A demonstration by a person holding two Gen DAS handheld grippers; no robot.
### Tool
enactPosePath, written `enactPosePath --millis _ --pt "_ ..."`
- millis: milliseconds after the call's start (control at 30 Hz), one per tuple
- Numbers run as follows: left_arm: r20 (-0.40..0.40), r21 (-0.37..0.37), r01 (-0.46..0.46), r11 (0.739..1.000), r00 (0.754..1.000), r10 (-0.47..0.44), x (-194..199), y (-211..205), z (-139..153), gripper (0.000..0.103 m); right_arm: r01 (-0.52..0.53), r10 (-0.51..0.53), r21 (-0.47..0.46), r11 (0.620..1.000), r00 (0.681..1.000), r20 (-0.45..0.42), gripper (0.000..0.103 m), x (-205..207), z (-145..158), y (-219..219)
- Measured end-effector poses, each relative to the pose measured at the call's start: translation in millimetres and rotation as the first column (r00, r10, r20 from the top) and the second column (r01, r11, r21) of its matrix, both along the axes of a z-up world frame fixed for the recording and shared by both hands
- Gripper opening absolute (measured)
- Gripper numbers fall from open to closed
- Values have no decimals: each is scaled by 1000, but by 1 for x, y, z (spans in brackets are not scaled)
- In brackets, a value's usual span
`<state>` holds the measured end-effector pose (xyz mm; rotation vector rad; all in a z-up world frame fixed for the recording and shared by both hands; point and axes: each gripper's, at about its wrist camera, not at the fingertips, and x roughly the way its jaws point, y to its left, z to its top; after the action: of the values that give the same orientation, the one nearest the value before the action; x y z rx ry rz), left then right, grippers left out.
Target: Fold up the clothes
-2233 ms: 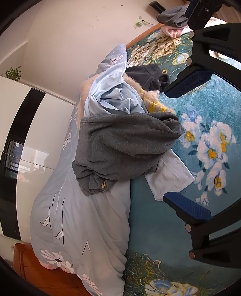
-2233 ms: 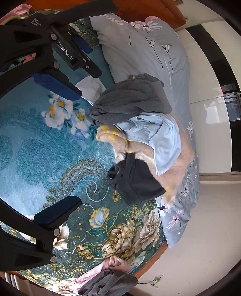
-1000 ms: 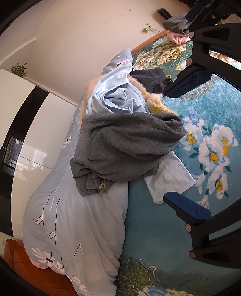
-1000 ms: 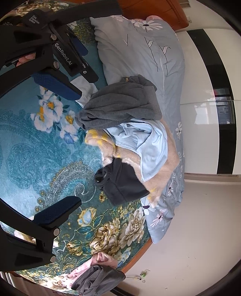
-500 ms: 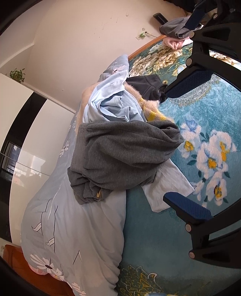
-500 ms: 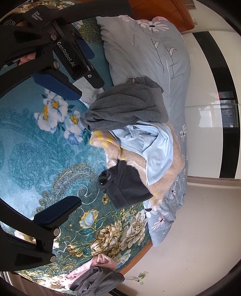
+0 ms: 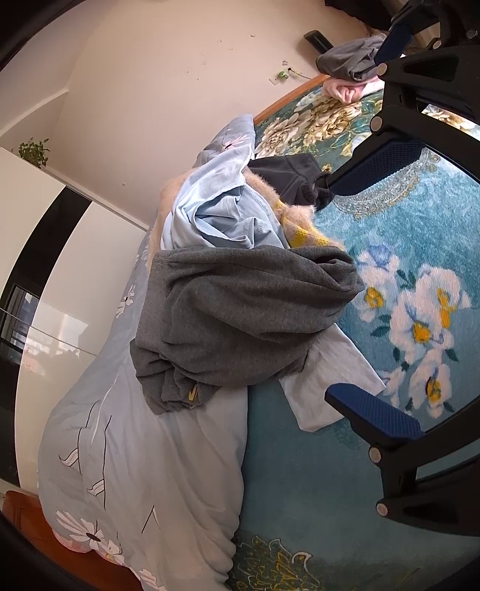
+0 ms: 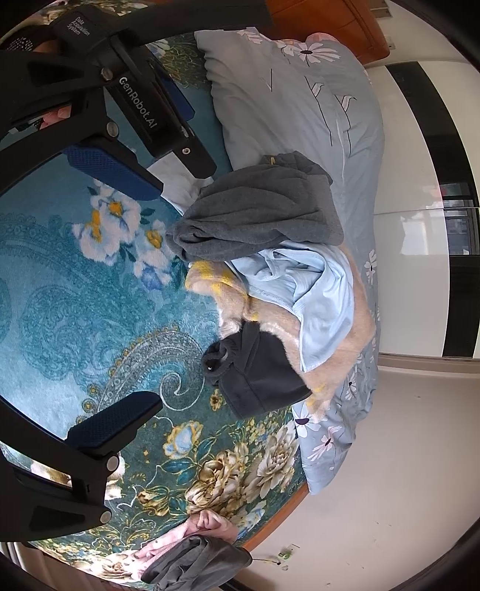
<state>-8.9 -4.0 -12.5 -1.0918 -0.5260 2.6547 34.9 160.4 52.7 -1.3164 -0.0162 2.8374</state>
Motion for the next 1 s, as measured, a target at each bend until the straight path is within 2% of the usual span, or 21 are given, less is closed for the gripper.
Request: enactPosePath --millis 200,333,400,467,567,700,733,767,800,833,867,900,933,1000 --pt "-37 -80 -47 996 998 44 -9 5 0 103 1 -1 -2 1000 1000 16 103 10 -8 14" --pt "-47 -108 8 994 999 -13 -40 19 3 103 59 -57 -25 998 995 79 103 33 -22 54" --pt "-53 -151 41 988 997 -49 -60 34 6 103 136 -129 -72 988 987 97 103 50 -25 84" --pt "-45 -247 61 967 996 -74 -83 53 6 103 218 -206 -116 969 973 106 103 69 -25 115" --pt "-23 -421 63 905 997 -80 -119 80 1 103 316 -302 -152 936 947 105 103 97 -19 156" --pt "57 -502 27 864 998 2 -150 84 -12 103 381 -370 -159 911 924 96 103 131 -10 197" --pt "77 -520 19 854 997 24 -158 85 -16 99 393 -382 -171 903 919 95 103 138 -8 206" --pt "96 -537 12 843 994 47 -165 86 -19 88 406 -396 -191 894 914 94 103 145 -7 215" --pt "111 -521 3 853 992 64 -168 82 -20 80 419 -409 -210 883 908 93 103 151 -6 222" --pt "129 -474 -4 881 989 74 -169 73 -19 59 430 -421 -229 873 902 92 103 156 -5 228" --pt "147 -418 -11 908 986 80 -168 63 -19 29 439 -430 -247 864 898 91 103 161 -4 233" --pt "166 -361 -20 932 982 85 -168 54 -18 14 444 -436 -262 857 895 90 103 164 -3 236" --pt "156 -343 -38 939 983 97 -163 45 -13 9 445 -438 -276 852 894 90 103 166 -4 239" --pt "113 -334 -81 939 986 125 -149 27 -1 8 447 -442 -304 841 892 91 103 169 -4 243"
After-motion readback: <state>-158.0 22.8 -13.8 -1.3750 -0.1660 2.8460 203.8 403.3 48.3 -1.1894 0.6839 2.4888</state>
